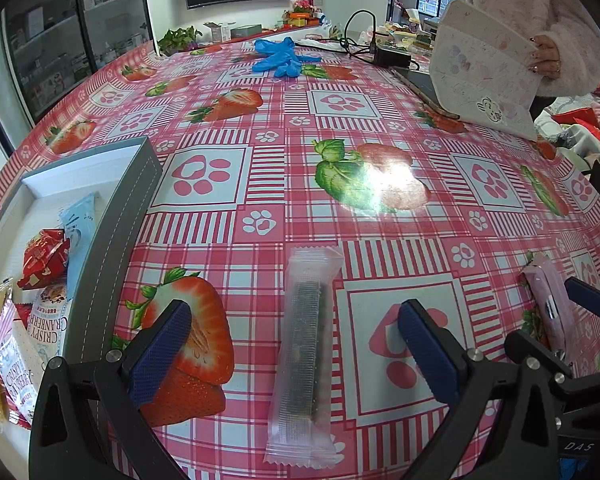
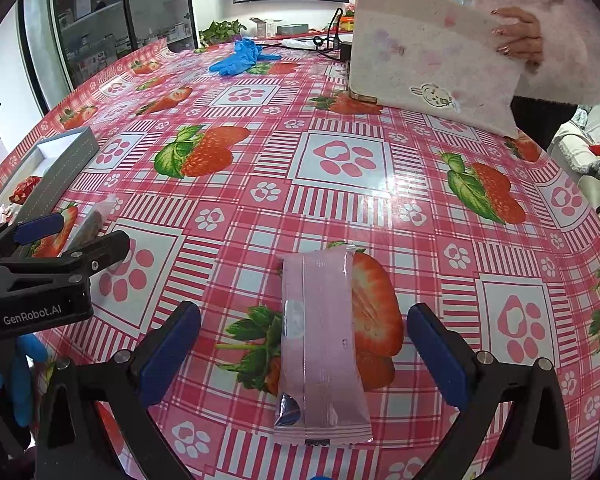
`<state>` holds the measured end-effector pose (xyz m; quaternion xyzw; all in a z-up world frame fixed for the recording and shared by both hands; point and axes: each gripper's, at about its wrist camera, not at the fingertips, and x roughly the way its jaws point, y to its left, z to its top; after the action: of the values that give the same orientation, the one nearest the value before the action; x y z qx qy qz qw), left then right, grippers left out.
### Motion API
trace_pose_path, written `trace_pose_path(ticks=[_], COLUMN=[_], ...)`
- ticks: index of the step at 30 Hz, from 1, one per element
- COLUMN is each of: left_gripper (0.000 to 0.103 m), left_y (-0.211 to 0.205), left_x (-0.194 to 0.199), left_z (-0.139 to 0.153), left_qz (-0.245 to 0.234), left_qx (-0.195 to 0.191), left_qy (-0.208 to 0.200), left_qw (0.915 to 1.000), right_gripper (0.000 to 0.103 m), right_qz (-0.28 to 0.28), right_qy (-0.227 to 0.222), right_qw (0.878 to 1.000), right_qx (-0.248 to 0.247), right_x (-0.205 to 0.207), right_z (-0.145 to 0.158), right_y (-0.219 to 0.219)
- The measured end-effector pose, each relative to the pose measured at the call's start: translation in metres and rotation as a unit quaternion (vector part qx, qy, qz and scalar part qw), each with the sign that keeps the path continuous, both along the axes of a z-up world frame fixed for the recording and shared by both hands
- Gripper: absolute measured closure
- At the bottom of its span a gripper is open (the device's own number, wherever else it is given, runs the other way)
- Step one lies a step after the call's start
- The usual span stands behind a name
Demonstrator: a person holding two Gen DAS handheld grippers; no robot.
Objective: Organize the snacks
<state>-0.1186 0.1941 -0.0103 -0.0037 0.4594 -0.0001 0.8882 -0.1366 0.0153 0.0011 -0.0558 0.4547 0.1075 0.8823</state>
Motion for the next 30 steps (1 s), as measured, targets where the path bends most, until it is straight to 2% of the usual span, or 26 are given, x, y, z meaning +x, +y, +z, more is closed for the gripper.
trace_pose_path(ticks=[3,6,7,8,9,10,11,12,13,16,19,24,27,30], left_gripper=[0.0,0.001,0.002,0.008,0.021,0.032,0.063,0.085,0.085,0.086,0.086,0.086,0.086,0.086], left_y=[0.0,-0.001,-0.001,-0.003,-0.005,-0.01,-0.015,-0.019,-0.021,-0.013,0.003,0.049,0.09,0.128], left_x=[0.0,0.0,0.0,-0.001,-0.003,-0.005,-0.006,-0.007,-0.006,-0.011,-0.021,-0.038,-0.045,-0.051], left_z=[0.0,0.0,0.001,0.003,0.005,0.008,0.012,0.014,0.015,0.022,0.043,0.087,0.102,0.104], left_qz=[0.0,0.0,-0.002,-0.008,-0.016,-0.03,-0.043,-0.058,-0.07,-0.077,-0.074,-0.045,-0.004,0.042], left_qx=[0.0,0.002,0.002,0.0,0.0,-0.001,-0.001,-0.003,-0.017,-0.077,-0.109,-0.112,-0.102,-0.081], left_qy=[0.0,0.004,0.008,0.01,0.012,0.013,0.014,0.021,0.032,0.051,0.032,-0.018,-0.031,-0.031], left_qw=[1.0,1.0,1.0,0.9999,0.9998,0.9995,0.999,0.9981,0.9968,0.9927,0.9908,0.9925,0.9943,0.9954], right_gripper=[0.0,0.0,0.0,0.0,0.005,0.022,0.037,0.071,0.078,0.078,0.078,0.078,0.078,0.078], right_qz=[0.008,0.007,0.005,0.003,0.003,0.006,0.011,0.013,0.014,0.011,0.018,0.061,0.103,0.141], right_qy=[0.007,0.037,0.047,0.056,0.065,0.068,0.067,0.071,0.08,0.098,0.115,0.098,0.094,0.095], right_qw=[1.0,0.999,0.999,0.998,0.998,0.997,0.998,0.997,0.997,0.995,0.99,0.988,0.984,0.978], right_qx=[-0.002,-0.01,-0.012,-0.016,-0.018,-0.019,-0.019,-0.02,-0.015,0.009,0.075,0.099,0.114,0.123], right_x=[0.001,0.007,0.01,0.012,0.014,0.014,0.014,0.014,0.015,0.016,0.013,0.013,0.017,0.02], right_z=[0.001,0.002,0.003,0.003,0.004,0.007,0.011,0.015,0.016,0.017,0.028,0.064,0.082,0.09], right_y=[0.0,0.001,0.002,0.003,0.004,0.005,0.006,0.007,0.007,0.004,0.005,0.041,0.082,0.122])
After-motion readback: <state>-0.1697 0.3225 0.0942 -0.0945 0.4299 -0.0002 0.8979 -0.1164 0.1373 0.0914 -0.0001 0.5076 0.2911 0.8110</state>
